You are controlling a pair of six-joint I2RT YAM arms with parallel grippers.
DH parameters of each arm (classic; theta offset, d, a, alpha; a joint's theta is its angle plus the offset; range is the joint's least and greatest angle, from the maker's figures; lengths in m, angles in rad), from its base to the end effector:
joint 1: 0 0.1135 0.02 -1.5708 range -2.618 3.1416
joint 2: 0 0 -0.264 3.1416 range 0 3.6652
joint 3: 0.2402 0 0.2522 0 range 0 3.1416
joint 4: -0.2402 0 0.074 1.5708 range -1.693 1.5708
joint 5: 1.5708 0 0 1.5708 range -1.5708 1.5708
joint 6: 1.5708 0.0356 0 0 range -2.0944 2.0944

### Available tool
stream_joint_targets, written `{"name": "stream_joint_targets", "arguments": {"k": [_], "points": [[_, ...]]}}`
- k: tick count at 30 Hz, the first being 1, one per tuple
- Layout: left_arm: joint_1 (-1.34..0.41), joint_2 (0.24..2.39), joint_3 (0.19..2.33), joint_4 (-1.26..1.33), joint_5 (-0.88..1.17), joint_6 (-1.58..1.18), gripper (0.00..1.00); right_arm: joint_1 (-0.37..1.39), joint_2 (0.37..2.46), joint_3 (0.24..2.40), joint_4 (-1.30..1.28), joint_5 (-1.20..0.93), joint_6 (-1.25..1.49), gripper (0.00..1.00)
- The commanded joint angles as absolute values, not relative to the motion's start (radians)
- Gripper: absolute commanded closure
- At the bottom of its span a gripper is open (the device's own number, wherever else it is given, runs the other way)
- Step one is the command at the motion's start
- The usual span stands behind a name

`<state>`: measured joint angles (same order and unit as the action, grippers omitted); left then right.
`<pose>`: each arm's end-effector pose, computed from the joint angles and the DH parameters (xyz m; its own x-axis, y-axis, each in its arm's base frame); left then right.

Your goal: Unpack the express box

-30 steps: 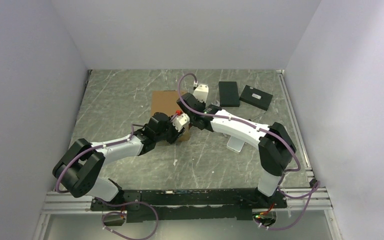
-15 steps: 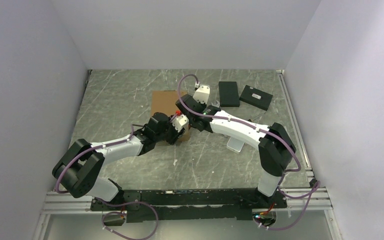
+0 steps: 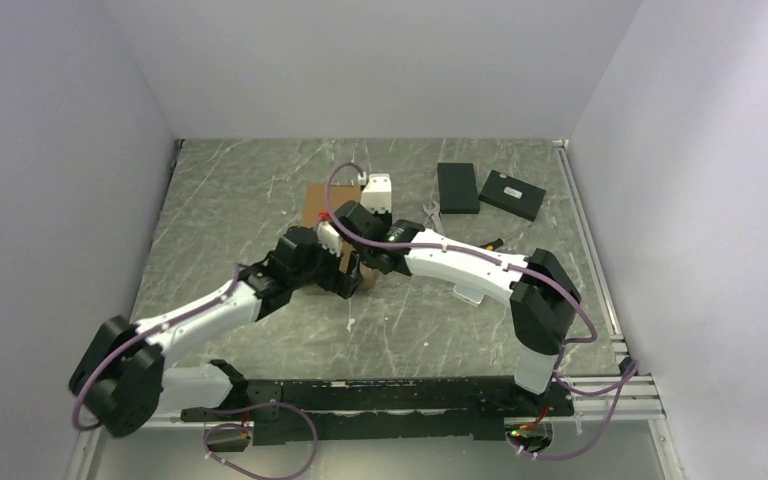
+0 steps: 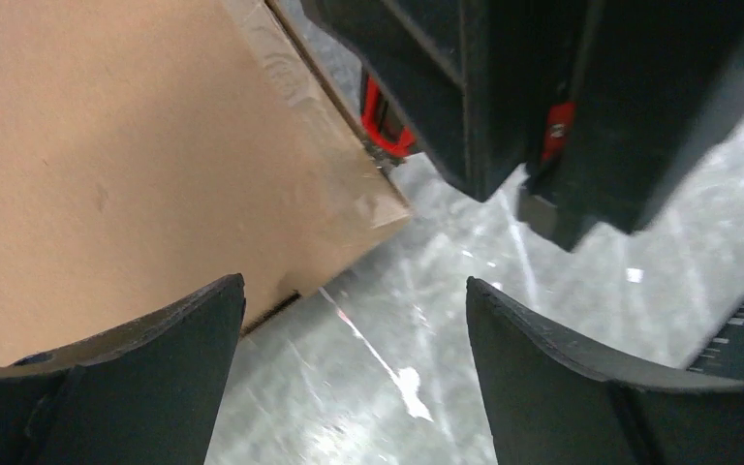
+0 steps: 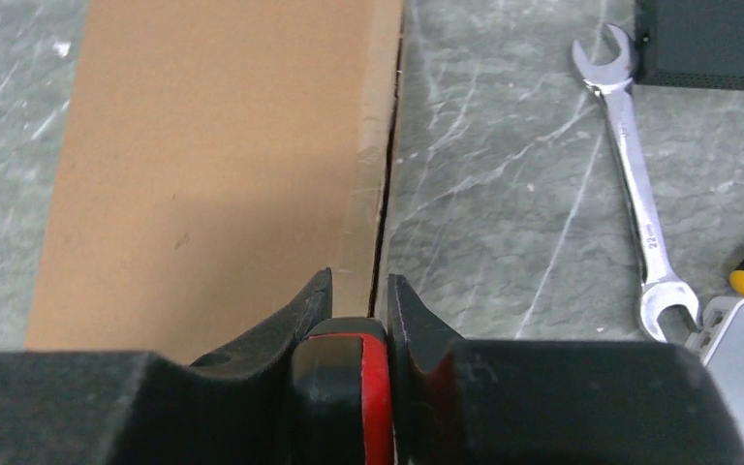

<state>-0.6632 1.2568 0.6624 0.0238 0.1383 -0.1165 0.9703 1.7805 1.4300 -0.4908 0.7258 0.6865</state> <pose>0.2073 -0.1682 0.2181 -0.5043 0.2479 -0.8272 0.6470 0.7429 -0.1718 0.2414 0.3106 0.2689 -0.5585 0.0235 -0.8292 -0.0170 0.9991 0.0397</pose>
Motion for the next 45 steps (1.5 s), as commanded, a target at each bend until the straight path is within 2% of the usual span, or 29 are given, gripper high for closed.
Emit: {"name": "stream_joint_targets", "arguments": {"k": [1,4,10,14,17,23,27,31,35,38,45], "points": [[-0.661,1.082,0.582,-0.069,0.194,-0.459,0.13,0.995,1.790,1.462,-0.471,0.699,0.619,1.00],[-0.661,0.940,0.529,-0.122,0.202,-0.555,0.18,0.990,1.791,1.450,-0.465,0.698,0.617,1.00],[-0.661,0.707,0.475,-0.228,0.158,-0.786,0.37,0.988,1.784,1.430,-0.450,0.688,0.616,1.00],[-0.659,0.718,0.514,-0.410,0.036,-1.131,0.40,0.988,1.772,1.420,-0.458,0.699,0.627,1.00],[-0.655,0.770,0.526,-0.457,0.004,-1.398,0.50,0.988,1.767,1.410,-0.456,0.703,0.641,1.00],[-0.617,0.902,0.489,-0.276,-0.026,-1.699,0.38,0.989,1.761,1.417,-0.497,0.730,0.696,1.00],[-0.594,1.052,0.474,-0.060,-0.031,-1.722,0.30,1.001,1.746,1.417,-0.527,0.755,0.752,1.00],[-0.581,1.189,0.481,0.085,-0.054,-1.666,0.35,1.017,1.746,1.420,-0.552,0.787,0.790,1.00],[-0.556,1.306,0.440,0.300,0.011,-1.671,0.41,1.021,1.739,1.409,-0.560,0.819,0.784,1.00],[-0.555,1.355,0.445,0.360,0.037,-1.646,0.44,1.026,1.713,1.361,-0.492,0.807,0.733,1.00],[-0.554,1.380,0.427,0.427,0.049,-1.655,0.51,1.061,1.715,1.359,-0.516,0.833,0.731,1.00]]}}
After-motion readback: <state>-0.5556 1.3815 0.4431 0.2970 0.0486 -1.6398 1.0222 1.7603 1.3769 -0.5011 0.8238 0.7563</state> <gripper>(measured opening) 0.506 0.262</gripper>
